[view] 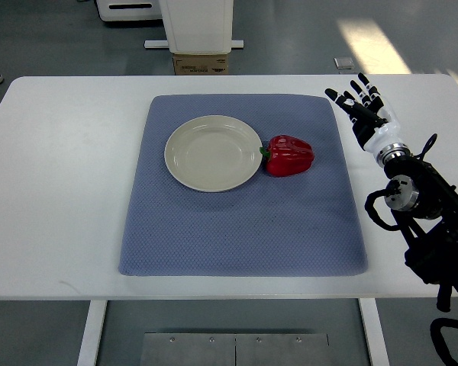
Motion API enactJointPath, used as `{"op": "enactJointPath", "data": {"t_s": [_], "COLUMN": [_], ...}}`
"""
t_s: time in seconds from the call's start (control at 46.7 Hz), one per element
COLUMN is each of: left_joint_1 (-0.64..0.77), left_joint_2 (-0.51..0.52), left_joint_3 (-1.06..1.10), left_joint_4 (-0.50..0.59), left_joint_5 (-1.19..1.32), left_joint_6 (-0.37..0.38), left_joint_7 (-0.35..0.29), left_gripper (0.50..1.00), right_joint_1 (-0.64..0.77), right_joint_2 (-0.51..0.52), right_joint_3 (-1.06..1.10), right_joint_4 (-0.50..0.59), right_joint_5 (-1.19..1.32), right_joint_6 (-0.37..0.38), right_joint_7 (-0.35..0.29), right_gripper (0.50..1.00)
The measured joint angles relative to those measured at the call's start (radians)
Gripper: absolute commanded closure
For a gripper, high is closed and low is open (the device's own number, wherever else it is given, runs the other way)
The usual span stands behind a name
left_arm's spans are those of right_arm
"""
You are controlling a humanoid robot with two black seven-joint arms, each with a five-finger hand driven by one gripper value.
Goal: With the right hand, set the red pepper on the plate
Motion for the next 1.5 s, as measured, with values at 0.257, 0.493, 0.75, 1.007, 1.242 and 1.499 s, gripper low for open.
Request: {"op": "enactJointPath", "data": {"t_s": [0.257, 0.493, 0.75, 1.007, 1.242, 1.499], "left_joint_1": [0.001, 0.001, 0.002, 0.002, 0.002, 0.002], "left_joint_2": [0.0, 0.0, 0.0, 0.0, 0.0, 0.0], "left_joint_3": [0.0, 0.0, 0.0, 0.0, 0.0, 0.0], "left_joint_4": [0.0, 0.001, 0.002, 0.002, 0.002, 0.002], "left_joint_5": [-0.002, -0.002, -0.002, -0.002, -0.001, -0.001], "left_joint_6": [-0.001, 0.006, 0.006, 0.006, 0.006, 0.006], "left_joint_7": [0.0, 0.0, 0.0, 0.0, 0.0, 0.0], "left_gripper": [0.5, 0.5, 0.5, 0.5, 0.5, 0.5], "right_joint_1": [0.0, 0.0, 0.0, 0.0, 0.0, 0.002], "right_joint_2": [0.002, 0.002, 0.001, -0.001, -0.001, 0.0], "right_joint_3": [-0.004, -0.016, -0.016, -0.016, -0.022, -0.022], "right_joint_4": [0.0, 0.001, 0.008, 0.011, 0.011, 0.009], "right_joint_5": [0.0, 0.001, 0.023, 0.031, 0.031, 0.032], "right_joint_6": [0.0, 0.001, 0.015, 0.022, 0.022, 0.021], "right_joint_7": [0.0, 0.0, 0.0, 0.0, 0.001, 0.002], "right_gripper": [0.5, 0.5, 0.5, 0.5, 0.5, 0.5]}}
